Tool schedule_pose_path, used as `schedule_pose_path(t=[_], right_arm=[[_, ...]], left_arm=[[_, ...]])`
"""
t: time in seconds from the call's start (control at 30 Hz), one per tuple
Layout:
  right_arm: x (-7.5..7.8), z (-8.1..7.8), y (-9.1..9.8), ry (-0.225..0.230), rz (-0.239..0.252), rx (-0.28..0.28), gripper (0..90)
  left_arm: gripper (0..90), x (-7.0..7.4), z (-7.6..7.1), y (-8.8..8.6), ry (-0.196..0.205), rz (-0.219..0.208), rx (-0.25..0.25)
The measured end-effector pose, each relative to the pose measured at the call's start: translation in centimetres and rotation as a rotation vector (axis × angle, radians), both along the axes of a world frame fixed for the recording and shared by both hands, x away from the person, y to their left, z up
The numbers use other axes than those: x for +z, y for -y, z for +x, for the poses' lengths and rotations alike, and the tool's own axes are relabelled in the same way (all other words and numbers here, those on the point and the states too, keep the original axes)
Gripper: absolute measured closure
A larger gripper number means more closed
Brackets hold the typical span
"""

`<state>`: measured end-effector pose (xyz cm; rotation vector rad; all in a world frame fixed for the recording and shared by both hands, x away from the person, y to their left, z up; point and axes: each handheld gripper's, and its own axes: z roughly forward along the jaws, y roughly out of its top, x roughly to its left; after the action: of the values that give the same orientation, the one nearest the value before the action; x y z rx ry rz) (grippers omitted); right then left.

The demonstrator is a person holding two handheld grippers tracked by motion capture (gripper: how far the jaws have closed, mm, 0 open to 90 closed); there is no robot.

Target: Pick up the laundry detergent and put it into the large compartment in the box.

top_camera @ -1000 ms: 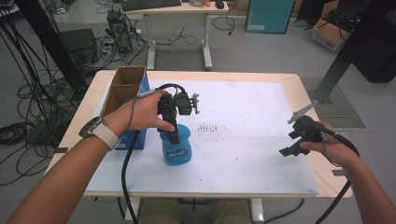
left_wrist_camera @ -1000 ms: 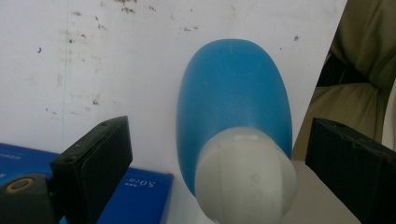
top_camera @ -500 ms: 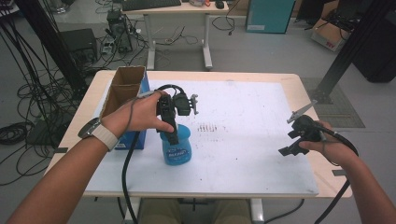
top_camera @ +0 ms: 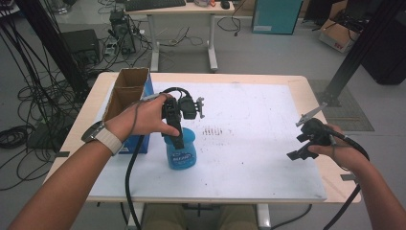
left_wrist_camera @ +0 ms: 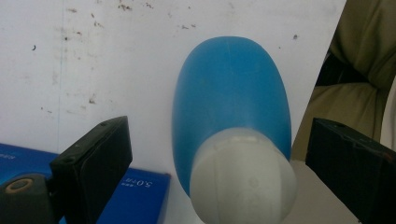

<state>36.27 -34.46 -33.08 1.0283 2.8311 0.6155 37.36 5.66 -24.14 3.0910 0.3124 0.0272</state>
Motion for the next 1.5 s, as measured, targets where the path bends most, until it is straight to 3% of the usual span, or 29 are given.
schedule_pose_path(t=[1.5], right_arm=[[0.12, 0.16, -0.02, 0.002, -0.001, -0.002, 10.9]], left_arm=[[7.6, 0.14, 0.14, -0.33, -0.001, -0.010, 0.009]])
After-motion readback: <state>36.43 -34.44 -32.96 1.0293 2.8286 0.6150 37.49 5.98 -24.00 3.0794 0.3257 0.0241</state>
